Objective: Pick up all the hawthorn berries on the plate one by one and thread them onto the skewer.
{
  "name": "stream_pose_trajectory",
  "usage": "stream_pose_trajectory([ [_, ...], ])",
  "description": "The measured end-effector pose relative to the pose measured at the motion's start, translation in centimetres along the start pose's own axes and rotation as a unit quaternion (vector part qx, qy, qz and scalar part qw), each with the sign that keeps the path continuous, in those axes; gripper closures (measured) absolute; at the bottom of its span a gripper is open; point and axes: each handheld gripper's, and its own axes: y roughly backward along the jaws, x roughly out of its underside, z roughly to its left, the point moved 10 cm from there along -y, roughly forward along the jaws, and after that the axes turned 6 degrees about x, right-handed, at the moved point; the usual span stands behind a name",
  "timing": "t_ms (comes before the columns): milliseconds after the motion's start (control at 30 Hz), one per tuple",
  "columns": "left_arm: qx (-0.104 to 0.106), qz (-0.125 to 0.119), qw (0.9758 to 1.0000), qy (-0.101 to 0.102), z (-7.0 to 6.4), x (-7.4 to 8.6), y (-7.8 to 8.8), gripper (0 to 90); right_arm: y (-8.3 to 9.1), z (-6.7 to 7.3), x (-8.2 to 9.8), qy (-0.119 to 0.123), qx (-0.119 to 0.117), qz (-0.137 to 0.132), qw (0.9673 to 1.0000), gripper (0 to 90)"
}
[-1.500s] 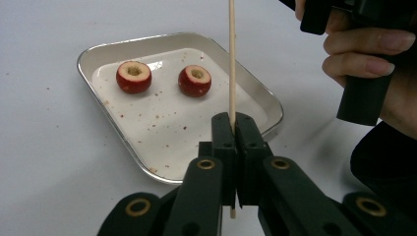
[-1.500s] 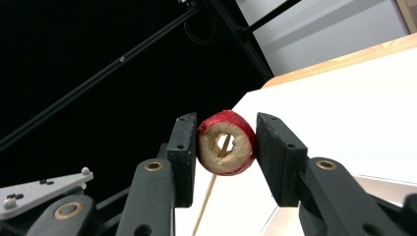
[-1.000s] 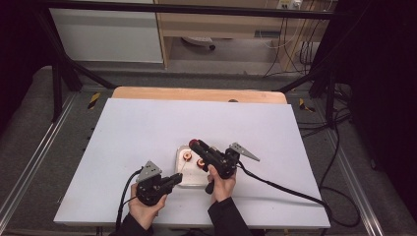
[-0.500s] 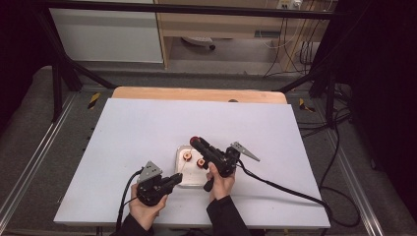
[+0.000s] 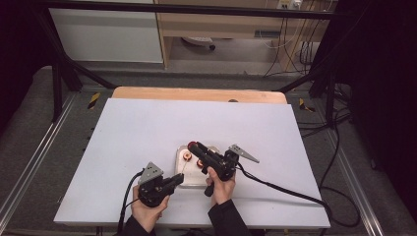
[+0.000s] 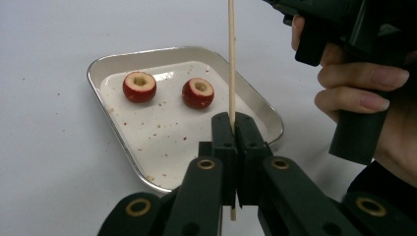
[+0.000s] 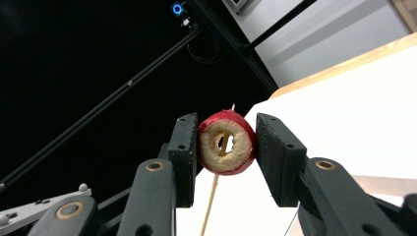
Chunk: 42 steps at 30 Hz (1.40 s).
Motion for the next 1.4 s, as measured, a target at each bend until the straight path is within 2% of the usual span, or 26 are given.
stream_pose_trajectory([
  [200, 0.002, 0.008, 1.0, 0.005, 0.0, 0.3, -0.2, 88.6, 0.1, -0.1, 1.0, 0.011, 0.003, 0.019, 0.9998, 62.2],
  [367, -0.004, 0.007, 1.0, 0.0, 0.3, 0.1, -0.3, 88.6, 0.2, 0.0, 2.1, 0.001, -0.001, 0.041, 0.9992, 62.2],
  [600, -0.006, 0.013, 0.9999, -0.005, 0.8, 0.1, -0.6, 88.6, 0.5, 0.1, 4.5, 0.003, -0.002, 0.079, 0.9968, 62.1],
  [667, -0.006, 0.016, 0.9998, -0.008, 0.9, 0.2, -0.8, 88.6, 0.6, 0.1, 4.7, 0.012, -0.001, 0.085, 0.9963, 62.1],
  [800, -0.005, 0.022, 0.9997, -0.011, 1.0, 0.3, -0.9, 88.6, 0.7, 0.2, 5.3, 0.012, 0.0, 0.095, 0.9954, 62.1],
  [833, -0.006, 0.024, 0.9996, -0.015, 1.0, 0.4, -1.0, 88.6, 0.8, 0.1, 5.4, 0.019, 0.003, 0.099, 0.9949, 62.0],
  [1033, -0.003, 0.029, 0.9994, -0.019, 1.1, 0.4, -1.1, 88.5, 0.9, 0.1, 5.8, 0.016, 0.001, 0.113, 0.9935, 61.9],
  [1133, -0.002, 0.023, 0.9992, -0.031, 1.0, 0.2, -1.0, 88.5, 0.9, 0.1, 5.7, 0.027, 0.003, 0.11, 0.9935, 61.1],
  [1267, -0.007, 0.025, 0.9987, -0.043, 1.4, 0.1, -0.6, 88.5, 1.1, 0.1, 5.2, 0.057, 0.012, 0.106, 0.9927, 53.0],
  [1300, -0.007, 0.026, 0.9985, -0.047, 1.7, 0.2, -0.3, 88.5, 1.3, -0.1, 4.7, 0.083, 0.024, 0.113, 0.9899, 47.3],
  [1333, -0.007, 0.026, 0.9985, -0.047, 1.7, 0.2, -0.3, 88.5, 1.4, -0.3, 4.4, 0.1, 0.03, 0.116, 0.9878, 44.0],
  [1367, -0.009, 0.028, 0.9983, -0.05, 1.8, 0.2, -0.1, 88.5, 1.4, -0.3, 4.4, 0.1, 0.03, 0.116, 0.9878, 44.0],
  [1400, -0.01, 0.03, 0.9981, -0.053, 2.0, 0.2, 0.1, 88.4, 1.6, -0.6, 3.9, 0.121, 0.045, 0.128, 0.9833, 36.1],
])
